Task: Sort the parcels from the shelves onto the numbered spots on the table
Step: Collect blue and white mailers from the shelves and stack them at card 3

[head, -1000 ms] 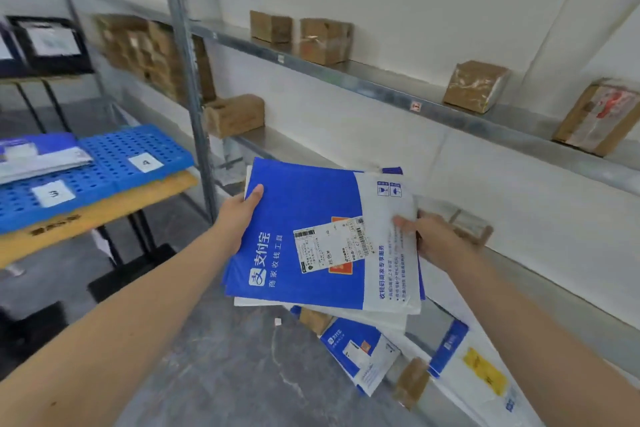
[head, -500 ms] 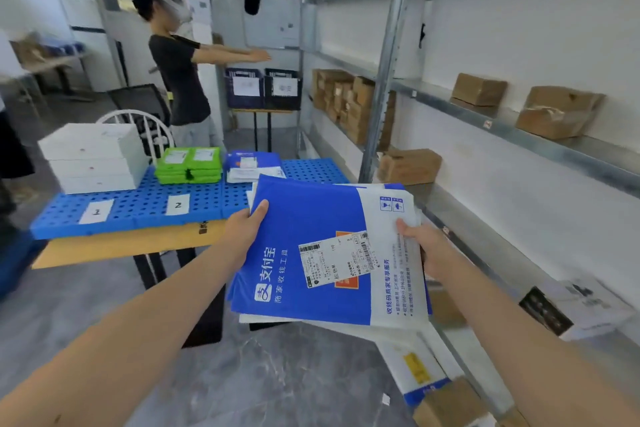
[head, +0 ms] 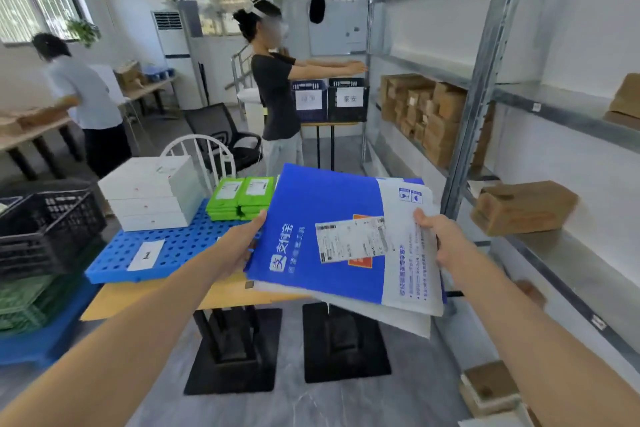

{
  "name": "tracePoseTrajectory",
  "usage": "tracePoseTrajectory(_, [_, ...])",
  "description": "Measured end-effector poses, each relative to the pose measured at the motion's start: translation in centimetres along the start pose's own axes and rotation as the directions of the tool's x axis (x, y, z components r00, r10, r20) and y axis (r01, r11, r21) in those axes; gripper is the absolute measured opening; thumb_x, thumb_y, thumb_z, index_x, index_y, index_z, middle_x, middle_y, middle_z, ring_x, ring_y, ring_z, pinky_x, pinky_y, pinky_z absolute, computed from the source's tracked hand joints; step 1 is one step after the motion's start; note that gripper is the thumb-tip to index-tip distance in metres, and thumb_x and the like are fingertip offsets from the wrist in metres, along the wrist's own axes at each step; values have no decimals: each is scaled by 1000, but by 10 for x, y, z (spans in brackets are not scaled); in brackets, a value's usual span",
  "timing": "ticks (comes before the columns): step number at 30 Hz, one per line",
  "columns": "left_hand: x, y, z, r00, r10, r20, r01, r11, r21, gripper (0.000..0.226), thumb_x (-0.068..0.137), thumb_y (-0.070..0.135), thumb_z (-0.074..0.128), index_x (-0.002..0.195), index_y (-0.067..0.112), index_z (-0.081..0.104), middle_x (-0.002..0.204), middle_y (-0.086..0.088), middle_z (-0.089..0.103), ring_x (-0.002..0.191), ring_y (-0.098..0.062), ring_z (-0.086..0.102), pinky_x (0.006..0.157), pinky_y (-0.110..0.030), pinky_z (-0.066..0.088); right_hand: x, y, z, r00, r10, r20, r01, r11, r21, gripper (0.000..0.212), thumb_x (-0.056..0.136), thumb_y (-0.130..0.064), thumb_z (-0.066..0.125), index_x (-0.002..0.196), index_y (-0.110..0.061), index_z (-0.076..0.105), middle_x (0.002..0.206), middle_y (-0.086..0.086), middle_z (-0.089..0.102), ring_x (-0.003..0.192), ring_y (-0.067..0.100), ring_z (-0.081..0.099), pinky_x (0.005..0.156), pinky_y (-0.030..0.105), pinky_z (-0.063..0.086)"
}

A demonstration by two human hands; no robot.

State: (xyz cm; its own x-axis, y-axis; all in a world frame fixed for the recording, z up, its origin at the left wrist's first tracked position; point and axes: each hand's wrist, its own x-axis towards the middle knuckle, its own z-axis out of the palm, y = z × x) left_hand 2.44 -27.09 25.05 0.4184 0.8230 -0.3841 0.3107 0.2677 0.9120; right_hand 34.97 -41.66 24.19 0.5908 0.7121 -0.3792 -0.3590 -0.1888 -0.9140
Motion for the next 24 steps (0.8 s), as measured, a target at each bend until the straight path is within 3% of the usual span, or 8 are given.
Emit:
tracePoseTrajectory(4, [47, 5, 1, 998, 23, -54, -39, 947, -320, 43, 89, 50, 56, 110, 14, 61, 106, -15, 71, 90, -31, 72, 73, -40, 61, 58, -27, 27, 993, -35, -117, 50, 991, 126, 19, 87, -20, 69, 102, -10, 65, 104, 5, 70, 88, 26, 66, 86, 43, 51])
tracePoseTrajectory(7, [85, 17, 20, 996, 91, 3, -82, 910, -406, 50, 88, 51, 58, 123, 15, 59, 115, -11, 69, 104, -26, 68, 92, -41, 53, 97, -31, 60, 987, -41, -155, 73, 976, 205, 26, 89, -22, 67, 111, -9, 61, 108, 3, 66, 93, 23, 63, 76, 35, 52])
tracePoseTrajectory(10, [128, 32, 55, 998, 52, 25, -32, 863, -503, 61, 79, 42, 73, 130, 19, 50, 116, -8, 69, 100, -28, 69, 88, -50, 55, 136, -18, 95, 999, 2, -49, 11, 966, 258, 39, 85, -25, 70, 119, -8, 61, 115, 7, 69, 99, 27, 67, 78, 41, 56])
tracePoseTrajectory(12, [159, 44, 66, 995, 1, -100, -62, 793, -606, 74, 73, 30, 82, 132, 22, 38, 113, -6, 68, 91, -27, 70, 75, -50, 58, 157, -15, 111, 999, 32, 8, -33, 967, 253, 37, 86, -23, 70, 119, -9, 60, 113, 10, 69, 99, 28, 67, 83, 44, 55])
tracePoseTrajectory(15, [212, 58, 52, 976, 30, -215, -162, 756, -634, 71, 77, 14, 79, 132, 23, 36, 117, -8, 64, 88, -27, 69, 63, -44, 59, 177, -24, 124, 991, 56, 122, -76, 983, 167, 26, 88, -13, 67, 112, -7, 61, 103, 9, 69, 88, 24, 66, 77, 40, 55])
tracePoseTrajectory(17, [247, 70, 35, 977, 73, -200, -185, 755, -629, 72, 77, 8, 78, 133, 24, 36, 121, -10, 62, 92, -31, 68, 69, -49, 59, 197, -34, 124, 980, 41, 193, -62, 993, 101, 26, 88, -17, 67, 110, -4, 62, 105, 12, 70, 88, 24, 68, 69, 37, 59])
tracePoseTrajectory(21, [304, 108, 9, 979, 146, -140, -199, 804, -560, 61, 77, 5, 77, 122, 27, 42, 118, -9, 65, 95, -31, 68, 73, -48, 58, 246, -72, 132, 978, 7, 210, -27, 995, 92, 61, 87, -41, 63, 120, 9, 54, 102, 18, 64, 86, 32, 61, 70, 39, 52])
tracePoseTrajectory(24, [344, 132, -9, 987, 150, -62, -159, 826, -541, 66, 76, 7, 78, 128, 28, 42, 116, -9, 67, 93, -32, 69, 71, -48, 58, 285, -100, 147, 985, 24, 169, -26, 1000, 6, 43, 92, -55, 49, 101, -17, 68, 96, 8, 71, 90, 26, 64, 77, 40, 50])
